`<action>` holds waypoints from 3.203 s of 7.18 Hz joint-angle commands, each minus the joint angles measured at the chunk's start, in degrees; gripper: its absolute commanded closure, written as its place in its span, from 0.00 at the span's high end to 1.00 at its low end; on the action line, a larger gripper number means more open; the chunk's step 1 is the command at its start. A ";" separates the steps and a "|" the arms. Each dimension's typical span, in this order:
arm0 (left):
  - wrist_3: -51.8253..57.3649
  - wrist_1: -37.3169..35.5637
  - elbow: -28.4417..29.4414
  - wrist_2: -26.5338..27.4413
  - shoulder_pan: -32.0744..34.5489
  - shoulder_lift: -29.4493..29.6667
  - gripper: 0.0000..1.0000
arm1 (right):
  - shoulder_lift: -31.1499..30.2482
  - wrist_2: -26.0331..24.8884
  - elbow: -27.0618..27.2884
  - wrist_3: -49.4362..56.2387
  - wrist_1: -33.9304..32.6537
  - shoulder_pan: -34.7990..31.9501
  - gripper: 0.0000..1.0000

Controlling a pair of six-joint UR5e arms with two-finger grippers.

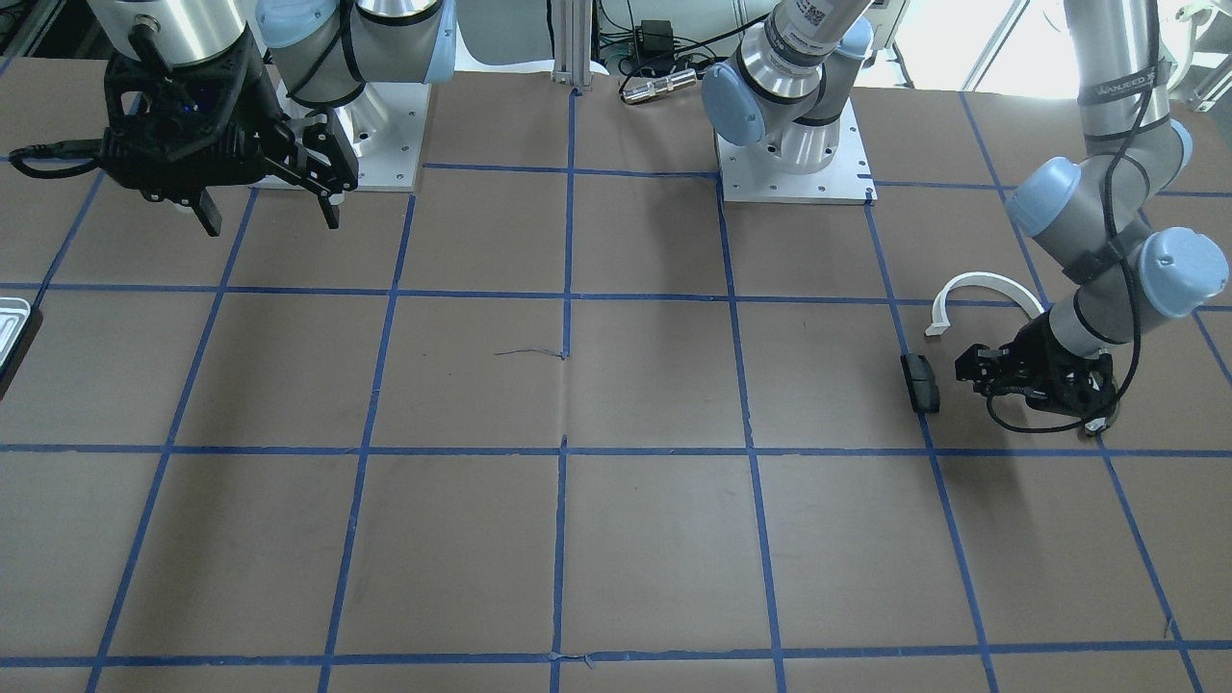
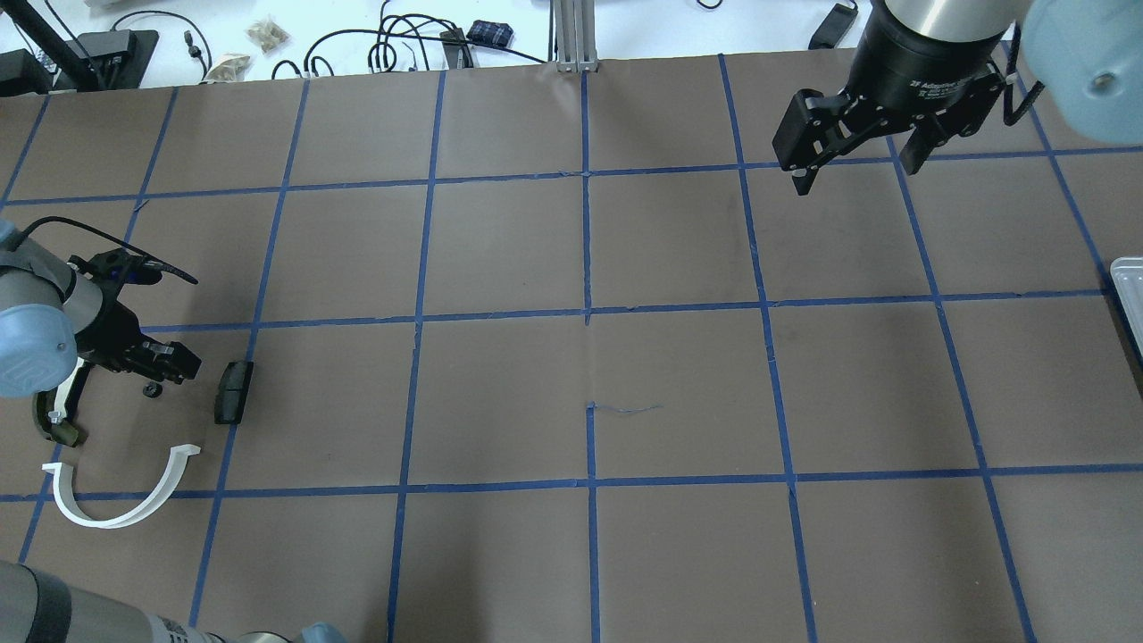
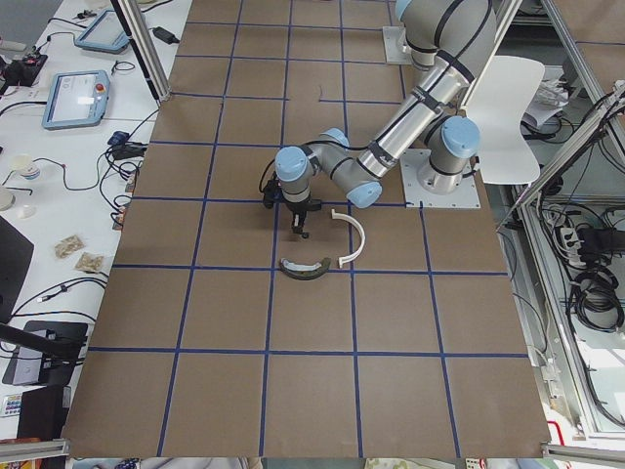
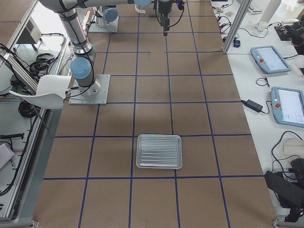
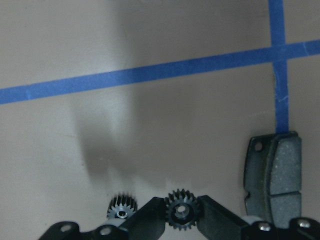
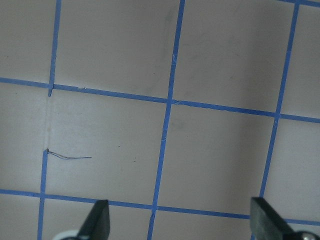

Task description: Place bearing gear from tray to pile

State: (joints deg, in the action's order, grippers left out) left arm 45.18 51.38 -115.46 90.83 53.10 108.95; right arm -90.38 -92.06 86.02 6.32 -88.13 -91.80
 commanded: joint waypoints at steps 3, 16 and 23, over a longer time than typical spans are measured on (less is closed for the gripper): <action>0.09 -3.73 -0.02 0.40 -0.01 1.18 0.51 | -0.06 0.13 0.02 0.00 0.06 0.04 1.00; -47.29 39.20 28.37 -0.29 41.11 -16.55 0.92 | -0.15 0.48 0.02 -0.08 0.15 0.04 1.00; -47.37 40.89 29.85 -0.82 36.13 -19.03 0.98 | -0.06 3.56 -0.07 -5.45 -3.19 -0.22 1.00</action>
State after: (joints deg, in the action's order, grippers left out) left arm -2.42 90.97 -86.26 90.37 91.45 89.94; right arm -90.50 -88.55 85.97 1.31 -91.18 -92.05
